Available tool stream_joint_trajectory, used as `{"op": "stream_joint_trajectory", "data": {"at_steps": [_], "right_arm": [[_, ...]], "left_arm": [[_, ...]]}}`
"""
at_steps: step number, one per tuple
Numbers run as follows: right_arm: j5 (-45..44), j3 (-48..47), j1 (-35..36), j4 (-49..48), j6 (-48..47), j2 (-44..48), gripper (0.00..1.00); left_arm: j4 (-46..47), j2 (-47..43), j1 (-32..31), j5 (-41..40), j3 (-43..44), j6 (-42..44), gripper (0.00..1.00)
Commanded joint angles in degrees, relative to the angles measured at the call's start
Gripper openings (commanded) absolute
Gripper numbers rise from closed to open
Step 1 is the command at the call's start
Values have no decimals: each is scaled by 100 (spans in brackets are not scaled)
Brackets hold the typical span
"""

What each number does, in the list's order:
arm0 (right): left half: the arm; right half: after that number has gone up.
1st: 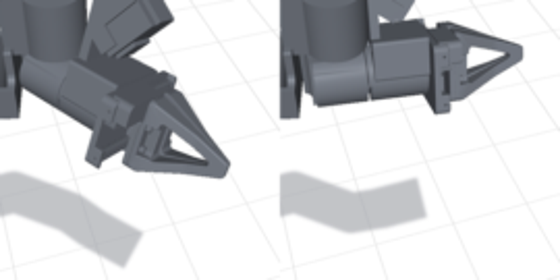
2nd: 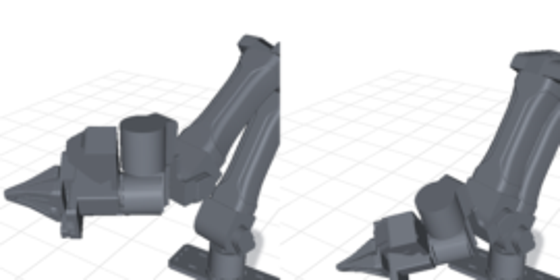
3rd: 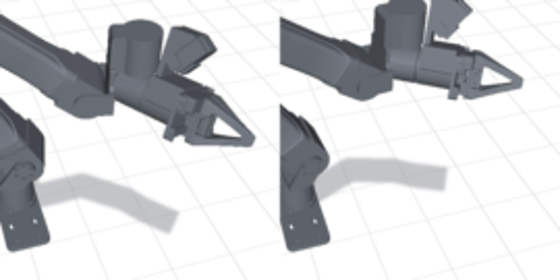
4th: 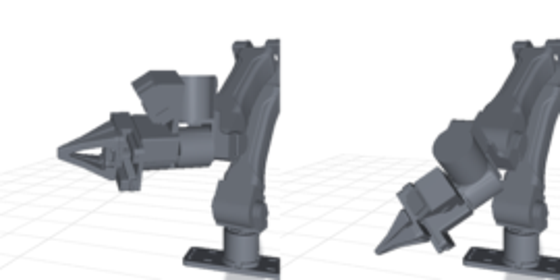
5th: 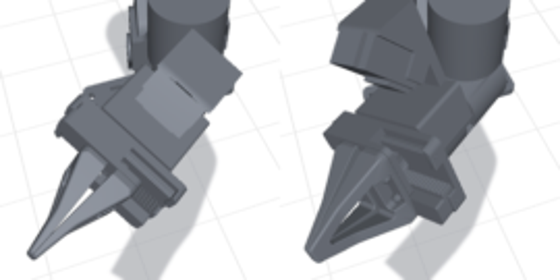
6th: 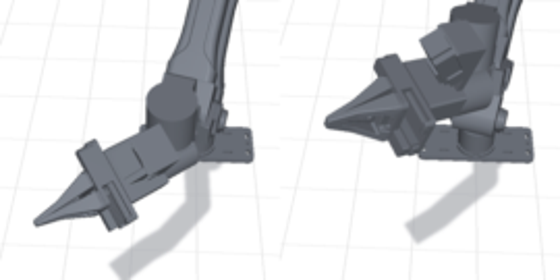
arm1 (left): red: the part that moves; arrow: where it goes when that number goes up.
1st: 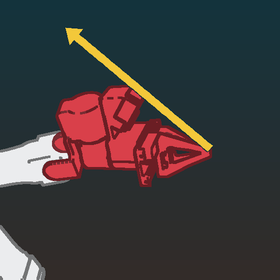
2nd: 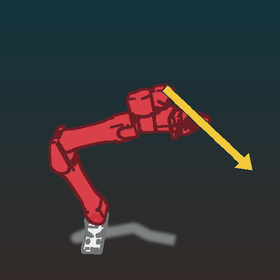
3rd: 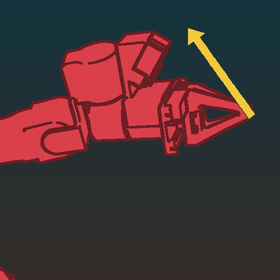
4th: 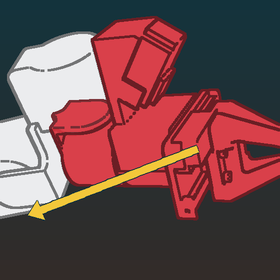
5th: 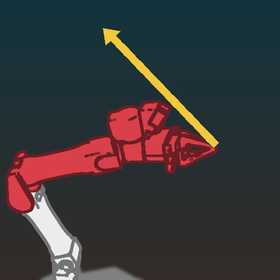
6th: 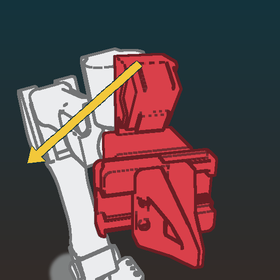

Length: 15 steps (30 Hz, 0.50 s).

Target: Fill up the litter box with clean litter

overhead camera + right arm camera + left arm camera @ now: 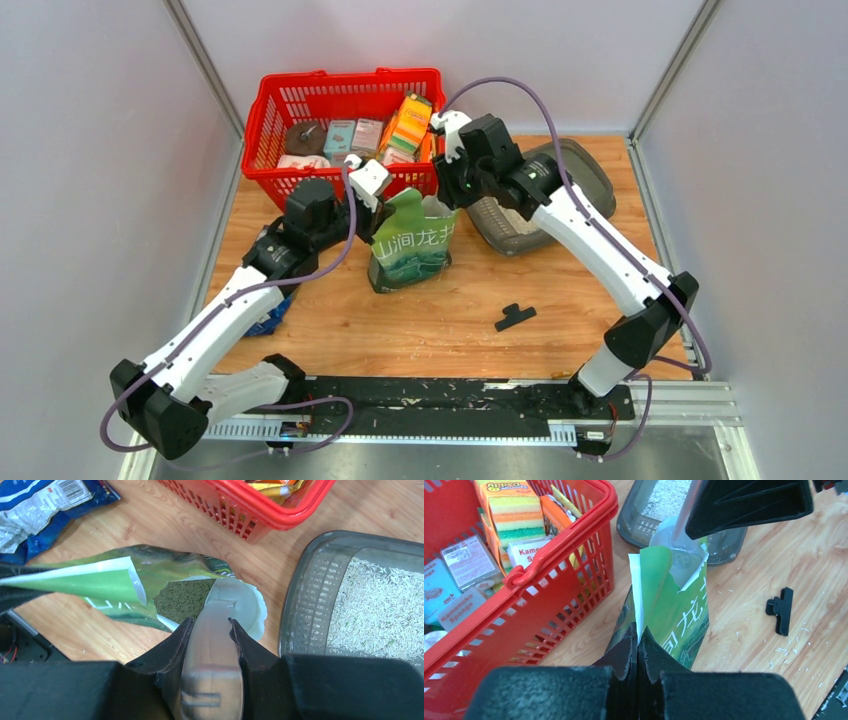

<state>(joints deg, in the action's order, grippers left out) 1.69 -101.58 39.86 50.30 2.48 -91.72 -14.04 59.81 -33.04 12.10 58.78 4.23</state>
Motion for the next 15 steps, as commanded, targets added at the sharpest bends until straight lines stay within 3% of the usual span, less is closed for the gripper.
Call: {"op": "stream_joint_trajectory", "data": {"at_steps": [1, 7, 15], "right_arm": [[-917, -372, -39, -127, -19, -372, 0], [-487, 700, -206, 14, -46, -434, 0], [595, 1350, -329, 287, 85, -698, 0]], "left_arm": [[2010, -137, -19, -32, 819, -45, 0], [2099, 30, -27, 310, 828, -45, 0], [1897, 118, -27, 486, 950, 526, 0]]}}
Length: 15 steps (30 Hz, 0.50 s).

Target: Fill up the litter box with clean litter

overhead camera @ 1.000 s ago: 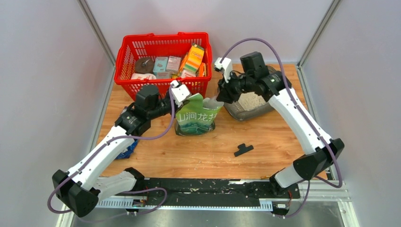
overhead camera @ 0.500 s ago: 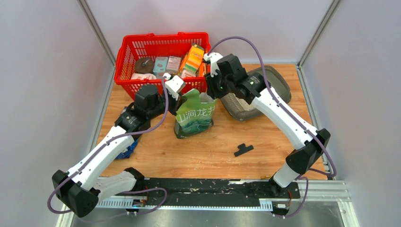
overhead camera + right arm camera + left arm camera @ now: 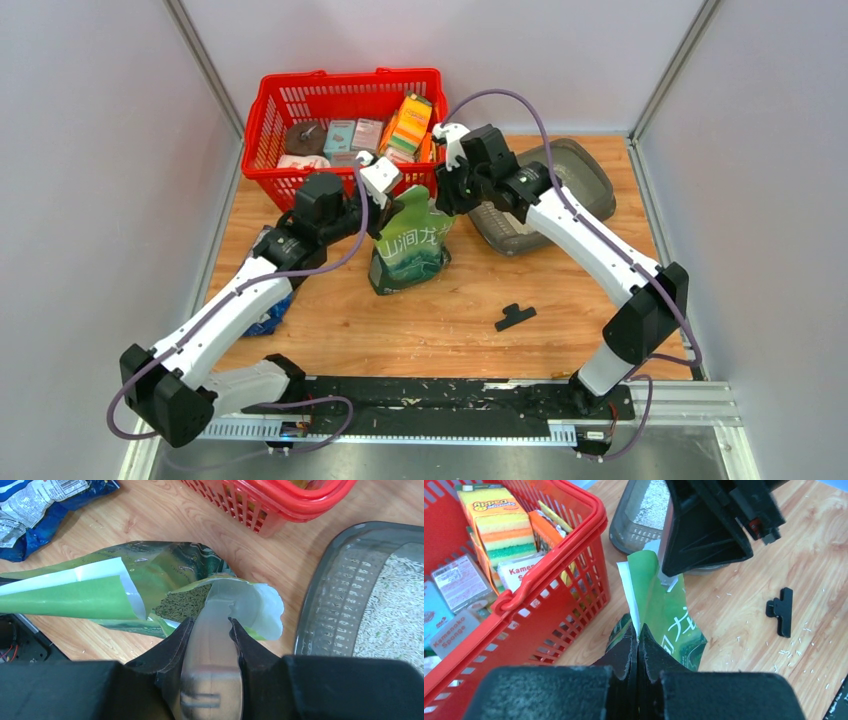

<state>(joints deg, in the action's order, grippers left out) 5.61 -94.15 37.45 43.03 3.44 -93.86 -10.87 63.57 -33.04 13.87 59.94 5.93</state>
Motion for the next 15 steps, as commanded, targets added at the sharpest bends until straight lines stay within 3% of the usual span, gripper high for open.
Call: {"op": "stream_joint_trajectory", "data": {"at_steps": [1, 7, 10, 15], "right_arm": [[265, 791, -89, 1006, 25, -484, 0], [1160, 723, -150, 989, 436, -378, 0], [1881, 179, -273, 875, 824, -352, 0], [2278, -1068, -274, 1260, 640, -422, 0]], "left_arm": [[1545, -205, -27, 309, 861, 391, 0], [1448, -38, -27, 502, 1125, 409, 0], [1386, -99, -27, 582, 1116, 444, 0], [1176, -336, -27, 477, 967, 882, 0]]}}
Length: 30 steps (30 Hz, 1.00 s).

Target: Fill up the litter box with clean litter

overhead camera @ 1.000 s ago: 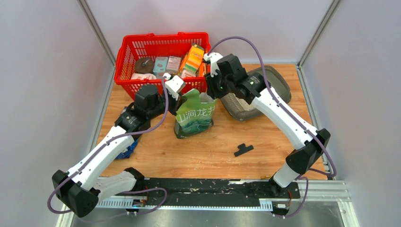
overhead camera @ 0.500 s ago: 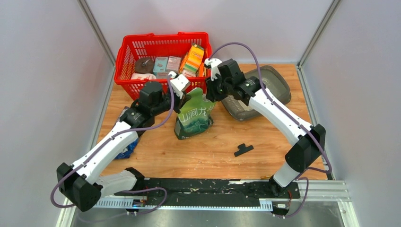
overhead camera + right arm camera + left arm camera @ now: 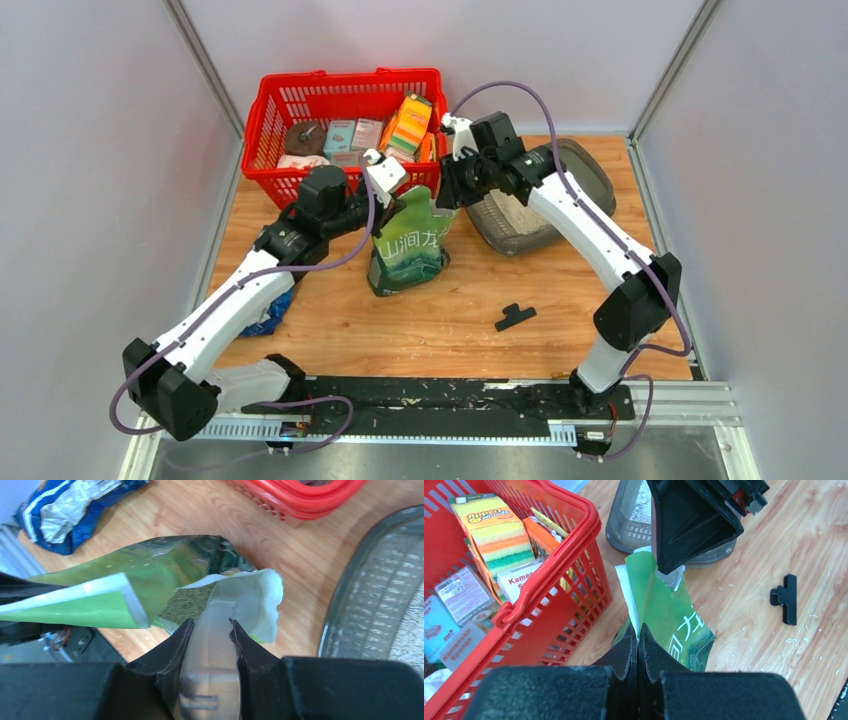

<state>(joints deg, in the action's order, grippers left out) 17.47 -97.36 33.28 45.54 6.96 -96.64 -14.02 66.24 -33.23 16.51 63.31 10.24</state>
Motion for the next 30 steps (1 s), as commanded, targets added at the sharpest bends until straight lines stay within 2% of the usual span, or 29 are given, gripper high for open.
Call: {"op": "stream_joint_trajectory", "data": {"at_steps": [1, 5, 7, 10, 11, 13, 21, 24, 27, 30], "right_arm": [[1196, -845, 144, 1105, 236, -205, 0], [1924, -759, 161, 1615, -2, -329, 0], [2041, -557, 135, 1738, -72, -469, 0], [884, -250, 144, 1599, 156, -409, 0], [-85, -222, 161, 1598, 252, -382, 0], [-1030, -213, 170, 1564, 359, -277, 0], [-1738, 779, 319, 554, 736, 444, 0], [-1836, 719, 346, 421, 859, 479, 0], [-1827, 560, 477, 403, 615, 532, 0], [-2099, 1216, 627, 96, 227, 532, 0]], "left_arm": [[1499, -690, -8, 151, 543, 531, 0], [1780, -841, 1, 80, 358, 1320, 0], [1868, -736, 10, 80, 427, 1454, 0], [1877, -612, 71, 176, 594, 1376, 0], [1868, -603, 71, 229, 612, 1375, 0], [1842, -647, 71, 273, 595, 1341, 0], [1824, -858, 71, 300, 323, 1138, 0], [1745, -876, 71, 335, 357, 1129, 0], [1719, -867, 71, 326, 340, 1121, 0], [1727, -832, 71, 353, 331, 1007, 0]]}}
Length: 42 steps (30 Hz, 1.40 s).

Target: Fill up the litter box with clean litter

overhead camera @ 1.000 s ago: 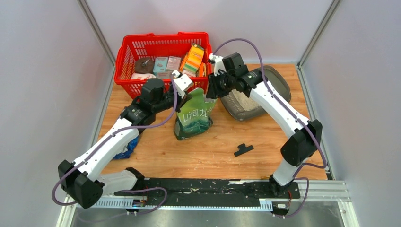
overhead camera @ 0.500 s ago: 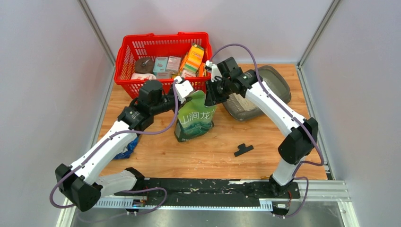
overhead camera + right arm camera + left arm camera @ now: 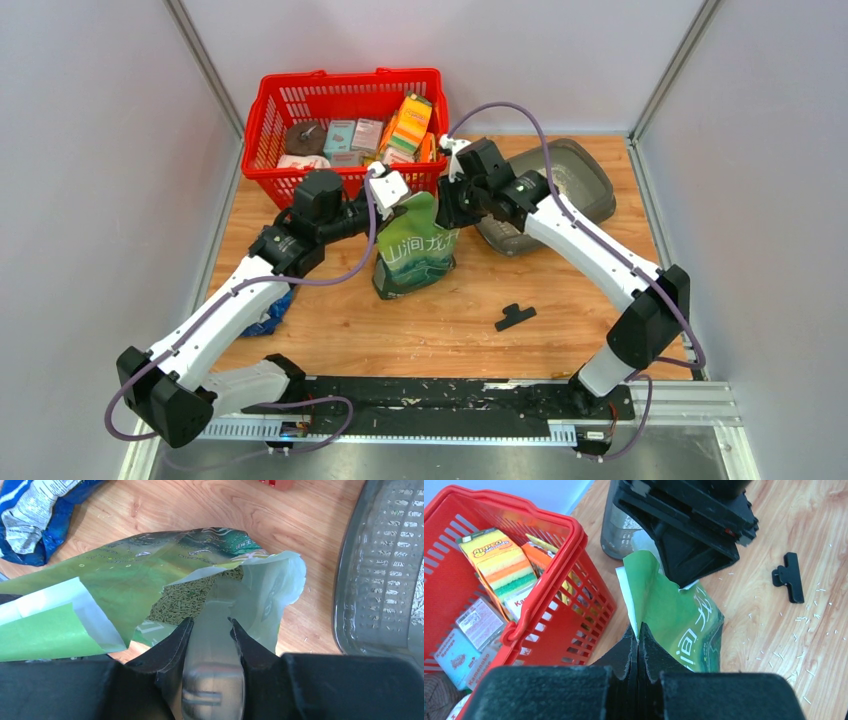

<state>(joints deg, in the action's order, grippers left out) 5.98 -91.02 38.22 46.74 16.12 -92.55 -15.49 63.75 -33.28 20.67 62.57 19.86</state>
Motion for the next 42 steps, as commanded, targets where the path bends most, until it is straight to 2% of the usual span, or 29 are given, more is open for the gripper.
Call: {"op": "stream_joint_trajectory", "data": {"at_steps": [1, 3, 6, 7, 13, 18, 19, 22, 25, 26, 32, 38, 42], "right_arm": [[-958, 803, 159, -234, -767, 54, 0], [-967, 1478, 169, -602, -944, 1, 0], [-775, 1990, 160, -938, -1014, 0, 0], [-234, 2027, 142, -939, -971, -8, 0], [1455, 1888, -68, -1132, -839, -34, 0], [2670, 1641, -595, -1255, -531, -254, 0], [3089, 1606, -683, -1299, -366, -298, 0], [3636, 1439, -1052, -1422, -49, -377, 0], [4399, 1561, -1509, -2246, 1241, -404, 0], [4490, 1579, -1632, -2414, 1593, -395, 0], [4781, 1429, -1957, -2757, 2070, -342, 0], [5000, 1579, -2502, -3653, 3308, -316, 0], [5273, 1658, -2696, -3970, 3643, -290, 0]], "left_arm": [[1891, -565, 76, -71, 406, 1, 0], [1900, -530, 84, -115, 449, -17, 0], [1830, -477, 76, -186, 537, 9, 0], [1786, -477, 76, -186, 546, 27, 0], [1751, -345, 76, -203, 634, 53, 0], [1716, -205, 76, -265, 713, 255, 0], [1698, -187, 76, -265, 731, 290, 0], [1654, -135, 76, -291, 783, 378, 0], [1602, -117, 76, -318, 827, 422, 0], [1584, -108, 76, -335, 836, 440, 0], [1224, -108, 76, -405, 959, 651, 0], [899, -152, 76, -414, 1030, 1124, 0], [688, -213, 76, -502, 1021, 1389, 0]]}}
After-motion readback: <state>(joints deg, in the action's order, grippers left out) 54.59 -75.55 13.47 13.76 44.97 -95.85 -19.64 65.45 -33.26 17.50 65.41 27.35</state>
